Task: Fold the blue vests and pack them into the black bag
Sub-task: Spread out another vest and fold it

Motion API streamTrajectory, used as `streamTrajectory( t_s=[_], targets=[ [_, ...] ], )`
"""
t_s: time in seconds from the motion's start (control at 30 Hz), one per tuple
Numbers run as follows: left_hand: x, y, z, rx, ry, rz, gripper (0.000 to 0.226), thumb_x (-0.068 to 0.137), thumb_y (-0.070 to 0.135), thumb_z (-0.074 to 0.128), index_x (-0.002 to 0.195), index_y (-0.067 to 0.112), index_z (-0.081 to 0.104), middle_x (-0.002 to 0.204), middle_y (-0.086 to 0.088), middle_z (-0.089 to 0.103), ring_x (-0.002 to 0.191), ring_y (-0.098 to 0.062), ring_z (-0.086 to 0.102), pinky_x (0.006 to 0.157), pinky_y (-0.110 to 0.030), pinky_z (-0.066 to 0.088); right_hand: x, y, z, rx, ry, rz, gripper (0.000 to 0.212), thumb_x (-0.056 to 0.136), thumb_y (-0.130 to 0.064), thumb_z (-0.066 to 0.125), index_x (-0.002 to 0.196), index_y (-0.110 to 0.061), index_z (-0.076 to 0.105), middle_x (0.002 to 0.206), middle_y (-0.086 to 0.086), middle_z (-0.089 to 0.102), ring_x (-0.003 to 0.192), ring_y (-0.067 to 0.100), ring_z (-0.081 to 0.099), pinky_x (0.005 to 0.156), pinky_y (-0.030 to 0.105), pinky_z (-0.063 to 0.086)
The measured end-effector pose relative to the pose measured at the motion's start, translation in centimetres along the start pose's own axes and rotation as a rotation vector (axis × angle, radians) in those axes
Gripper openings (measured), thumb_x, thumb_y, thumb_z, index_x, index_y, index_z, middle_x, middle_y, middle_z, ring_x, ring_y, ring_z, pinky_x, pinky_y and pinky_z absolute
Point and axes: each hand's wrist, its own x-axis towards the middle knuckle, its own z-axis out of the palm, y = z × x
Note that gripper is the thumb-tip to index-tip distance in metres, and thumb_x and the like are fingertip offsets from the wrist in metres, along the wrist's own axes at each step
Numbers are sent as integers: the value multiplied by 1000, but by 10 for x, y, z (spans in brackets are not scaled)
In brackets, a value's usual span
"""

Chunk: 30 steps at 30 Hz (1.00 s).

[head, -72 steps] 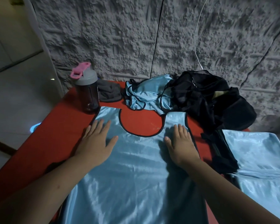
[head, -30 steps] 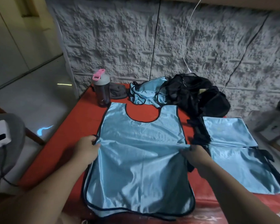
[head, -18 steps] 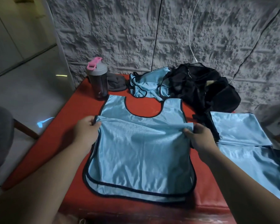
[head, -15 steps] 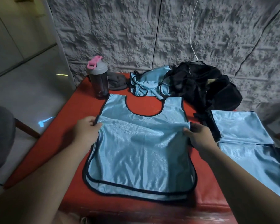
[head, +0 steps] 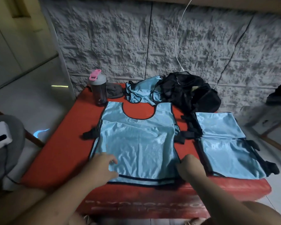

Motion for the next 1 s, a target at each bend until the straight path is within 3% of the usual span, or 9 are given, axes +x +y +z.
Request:
streamTrajectory(
  t_s=[0.07,0.17,0.23,0.33,0.43,0.57,0.73,0.87,1.0],
  targets=[
    [-6,1,9,101,-62,62,45,78,47,79,120,35,66,116,11,55,116,-9,46,104,-29,42,-2,-4,2,32,-2,-1,32,86,-39,64,78,-9,63,67,3,58,65,28,59,59,28,41],
    [-6,-2,12,31,16,59,40,87,43,74,122,26,69,116,8,59,115,-10,52,104,-29,44,-4,-13,-5,180,-11,16,37,76,-39,74,67,-4,65,58,3,61,54,24,56,50,27,37],
    [-4,-8,11,60,53,51,35,91,26,71,125,23,68,121,7,60,118,-11,54,105,-25,43,-5,-16,-9,369,-8,49,34,67,-30,80,66,1,67,49,2,57,47,22,51,47,27,37],
    [-4,-17,11,165,75,27,50,89,-2,58,132,23,64,130,7,56,129,-12,45,107,-21,39,-4,-15,-10,610,-61,69,28,74,-13,77,70,12,64,51,11,53,50,22,51,49,34,41],
    [0,-23,10,222,87,-9,45,88,-2,52,115,28,71,115,9,61,119,-11,52,95,-18,44,-7,-14,-13,761,-131,133,15,83,0,71,73,5,62,58,16,53,50,24,53,52,35,43],
    [7,-28,7,204,186,-73,37,85,4,53,96,32,75,98,7,66,103,-17,60,85,-30,51,-15,-15,-20,838,-160,167,29,86,4,70,65,-4,52,46,9,45,35,16,41,43,24,34],
    [-10,-10,-12,350,379,41,8,71,16,66,70,22,70,75,11,62,87,-18,55,76,-38,45,-26,-16,-18,768,-170,137,27,79,6,73,63,-1,53,42,10,45,32,16,38,40,23,32],
    [-19,-7,-10,471,150,-70,16,83,25,51,86,25,66,90,12,63,100,-13,51,90,-34,39,-35,-17,-13,427,-144,71,30,76,-23,83,70,-4,61,55,5,57,39,17,48,38,20,34],
    [-19,-9,-2,373,-1,-30,14,81,37,63,93,31,62,90,14,60,95,-11,57,92,-33,42,-41,-18,-7,184,-68,48,39,78,-44,78,86,-11,56,76,0,57,64,20,55,55,27,41]
  ],
)
